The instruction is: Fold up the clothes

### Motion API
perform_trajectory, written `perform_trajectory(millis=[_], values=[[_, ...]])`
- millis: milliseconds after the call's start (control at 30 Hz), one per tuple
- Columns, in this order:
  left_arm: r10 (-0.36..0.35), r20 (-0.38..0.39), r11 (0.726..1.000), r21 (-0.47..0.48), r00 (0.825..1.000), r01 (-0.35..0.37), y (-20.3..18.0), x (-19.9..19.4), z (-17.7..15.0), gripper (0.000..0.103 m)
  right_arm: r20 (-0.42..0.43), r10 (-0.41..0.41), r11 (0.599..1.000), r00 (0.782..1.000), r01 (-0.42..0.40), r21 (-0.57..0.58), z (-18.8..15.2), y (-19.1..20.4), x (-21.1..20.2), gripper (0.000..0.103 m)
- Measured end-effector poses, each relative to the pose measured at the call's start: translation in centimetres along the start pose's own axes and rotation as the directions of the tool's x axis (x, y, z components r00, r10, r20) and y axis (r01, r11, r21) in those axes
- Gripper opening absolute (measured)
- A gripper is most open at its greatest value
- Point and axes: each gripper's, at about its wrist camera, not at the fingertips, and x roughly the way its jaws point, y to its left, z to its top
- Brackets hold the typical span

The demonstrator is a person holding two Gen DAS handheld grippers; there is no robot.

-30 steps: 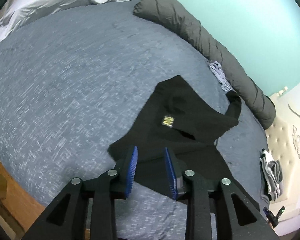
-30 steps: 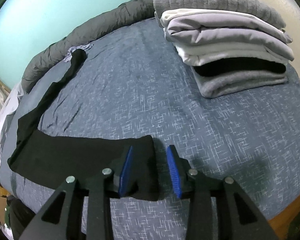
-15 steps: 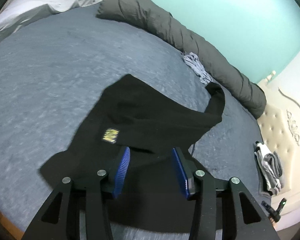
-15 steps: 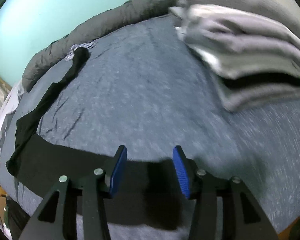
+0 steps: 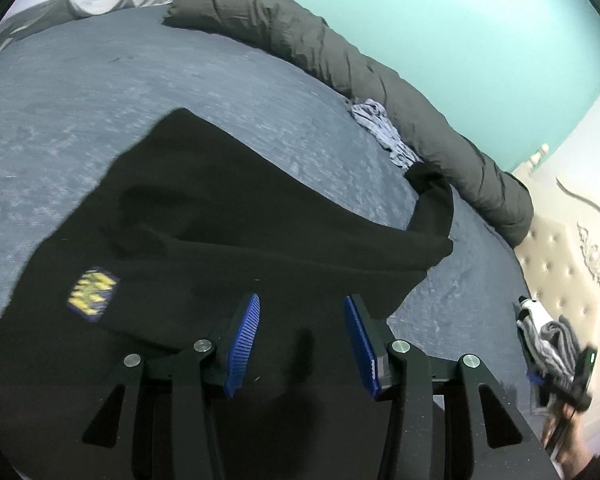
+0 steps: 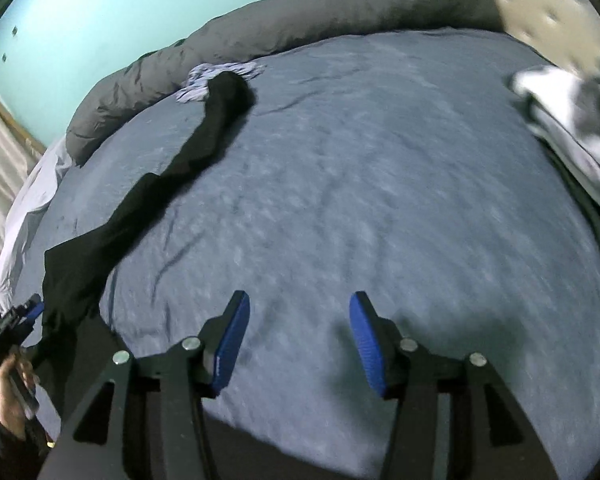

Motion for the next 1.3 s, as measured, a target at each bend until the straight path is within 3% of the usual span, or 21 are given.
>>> perform_trajectory(millis=[267,433,733,1000,1067,1133,1200,1300], values=[[0.014,-0.01,0.998,0.065,1.0,-0.014,-0.4,4.0,-0.7,0.054,0.028,0.057,0.998,0.998,-0.058,0.018,7.0,4.5,7.2,0.059],[0.006,-0.011,0.996,0.086,1.0,-0.005,-0.7,4.6,-0.6,0.068,0.029,0.08,0.996,0.996,-0.08,0.028,10.9,7.3,11.9,0.066],[0.015,-0.018,0.996,0.092,1.0,-0.013,-0.9,5.5,-1.3,0.069,0.033,0.068,0.996,0.997,-0.07,0.051,15.0,10.6,18.6,0.066],[0.002,-0.027,0.996,0.086,1.0,0.001,-0.7,5.6,-1.2,0.069,0.04,0.064,0.998,0.997,-0.065,0.021,16.9,12.2,22.0,0.066],[0.002,-0.029,0.996,0.086,1.0,0.0,-0.7,5.7,-1.3,0.069,0.034,0.062,0.998,0.997,-0.062,0.002,17.2,12.7,22.6,0.053],[0.003,-0.031,0.996,0.085,1.0,0.0,-0.7,5.8,-1.3,0.069,0.027,0.055,0.998,0.998,-0.054,-0.028,17.0,13.2,22.8,0.018],[0.004,-0.033,0.996,0.085,0.999,-0.001,-0.7,5.8,-1.4,0.069,0.047,0.057,0.997,0.997,-0.054,-0.058,16.6,13.6,21.9,0.006],[0.0,-0.031,0.997,0.082,1.0,0.002,-0.7,5.8,-1.4,0.069,0.085,0.074,0.993,0.994,-0.066,-0.094,16.1,13.9,19.6,0.004]])
